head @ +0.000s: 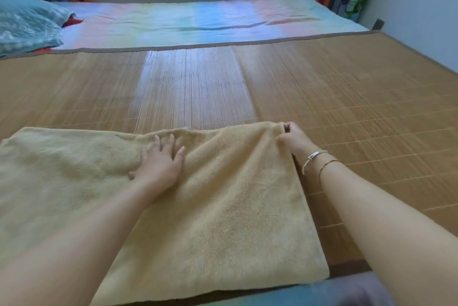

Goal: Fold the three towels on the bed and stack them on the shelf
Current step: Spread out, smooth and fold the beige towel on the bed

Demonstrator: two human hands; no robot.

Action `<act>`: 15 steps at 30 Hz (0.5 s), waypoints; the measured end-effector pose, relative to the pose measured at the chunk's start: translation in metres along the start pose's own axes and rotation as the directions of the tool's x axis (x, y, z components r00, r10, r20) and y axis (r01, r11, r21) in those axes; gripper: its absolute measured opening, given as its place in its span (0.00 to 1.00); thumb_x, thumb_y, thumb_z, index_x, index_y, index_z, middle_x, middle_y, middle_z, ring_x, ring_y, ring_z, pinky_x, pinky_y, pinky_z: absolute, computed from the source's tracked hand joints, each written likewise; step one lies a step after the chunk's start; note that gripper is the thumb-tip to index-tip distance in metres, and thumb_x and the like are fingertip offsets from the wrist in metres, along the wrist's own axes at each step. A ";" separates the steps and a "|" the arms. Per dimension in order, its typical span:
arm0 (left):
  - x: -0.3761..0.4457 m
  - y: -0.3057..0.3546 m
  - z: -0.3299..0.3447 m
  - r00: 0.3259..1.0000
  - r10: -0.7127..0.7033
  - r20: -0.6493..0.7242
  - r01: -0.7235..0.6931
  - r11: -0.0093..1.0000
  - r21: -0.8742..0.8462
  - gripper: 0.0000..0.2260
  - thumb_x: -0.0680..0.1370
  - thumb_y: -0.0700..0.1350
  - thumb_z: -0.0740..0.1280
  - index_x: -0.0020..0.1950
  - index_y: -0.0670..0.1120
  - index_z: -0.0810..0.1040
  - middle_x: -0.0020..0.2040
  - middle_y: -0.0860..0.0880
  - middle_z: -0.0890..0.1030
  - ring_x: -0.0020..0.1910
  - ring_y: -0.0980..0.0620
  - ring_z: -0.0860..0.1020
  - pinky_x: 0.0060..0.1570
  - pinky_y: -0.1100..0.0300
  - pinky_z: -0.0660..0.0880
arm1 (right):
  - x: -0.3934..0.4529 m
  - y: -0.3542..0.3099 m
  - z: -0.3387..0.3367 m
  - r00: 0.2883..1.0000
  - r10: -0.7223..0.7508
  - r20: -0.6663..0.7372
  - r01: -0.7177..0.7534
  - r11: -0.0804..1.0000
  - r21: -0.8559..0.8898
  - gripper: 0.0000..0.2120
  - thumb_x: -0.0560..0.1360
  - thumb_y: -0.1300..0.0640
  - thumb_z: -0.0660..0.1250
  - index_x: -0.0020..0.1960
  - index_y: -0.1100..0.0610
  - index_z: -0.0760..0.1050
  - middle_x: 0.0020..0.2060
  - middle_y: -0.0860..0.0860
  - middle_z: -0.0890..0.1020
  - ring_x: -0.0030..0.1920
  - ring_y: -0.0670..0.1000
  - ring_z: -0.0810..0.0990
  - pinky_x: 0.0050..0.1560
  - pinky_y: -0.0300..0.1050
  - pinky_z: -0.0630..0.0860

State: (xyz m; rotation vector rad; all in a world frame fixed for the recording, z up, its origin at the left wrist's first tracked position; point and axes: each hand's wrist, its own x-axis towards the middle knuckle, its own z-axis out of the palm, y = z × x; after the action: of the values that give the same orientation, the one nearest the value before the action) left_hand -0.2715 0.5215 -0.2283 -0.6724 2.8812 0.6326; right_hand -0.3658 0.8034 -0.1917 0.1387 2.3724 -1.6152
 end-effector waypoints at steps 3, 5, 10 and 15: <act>-0.003 0.000 0.004 0.999 -0.020 0.028 0.019 1.000 0.011 0.28 0.80 0.63 0.48 0.77 0.60 0.44 0.79 0.53 0.39 0.77 0.46 0.40 0.67 0.28 0.47 | -0.010 0.014 0.002 0.989 0.064 -0.130 -0.058 0.997 0.050 0.08 0.76 0.63 0.60 0.55 0.57 0.68 0.44 0.51 0.73 0.40 0.47 0.72 0.39 0.39 0.71; -0.008 0.000 0.003 1.000 -0.016 -0.009 0.016 1.000 -0.020 0.28 0.80 0.62 0.50 0.78 0.58 0.44 0.79 0.52 0.40 0.78 0.46 0.41 0.67 0.29 0.47 | -0.025 0.021 -0.002 0.973 0.107 -0.206 -0.104 0.994 0.028 0.04 0.76 0.59 0.62 0.50 0.57 0.70 0.40 0.50 0.73 0.39 0.48 0.72 0.40 0.41 0.74; -0.027 -0.013 -0.001 0.996 -0.024 -0.084 0.021 0.999 -0.044 0.30 0.81 0.60 0.51 0.79 0.51 0.46 0.79 0.45 0.46 0.78 0.43 0.44 0.75 0.42 0.48 | -0.066 0.027 -0.014 0.910 0.406 0.088 -0.415 0.898 0.147 0.16 0.77 0.47 0.61 0.51 0.60 0.74 0.50 0.54 0.79 0.52 0.56 0.78 0.58 0.59 0.75; -0.054 -0.027 -0.007 0.985 -0.169 -0.020 0.170 0.985 0.040 0.29 0.79 0.65 0.46 0.78 0.57 0.47 0.79 0.52 0.45 0.78 0.44 0.44 0.70 0.32 0.47 | -0.097 0.033 -0.007 0.933 0.319 0.165 -0.286 0.938 -0.195 0.28 0.72 0.39 0.65 0.63 0.59 0.72 0.58 0.54 0.78 0.56 0.55 0.78 0.62 0.52 0.73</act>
State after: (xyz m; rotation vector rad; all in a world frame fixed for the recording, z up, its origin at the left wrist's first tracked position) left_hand -0.2106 0.5177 -0.2208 -0.9082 2.8034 0.5449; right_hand -0.2665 0.8288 -0.1922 0.2857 2.1975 -1.2224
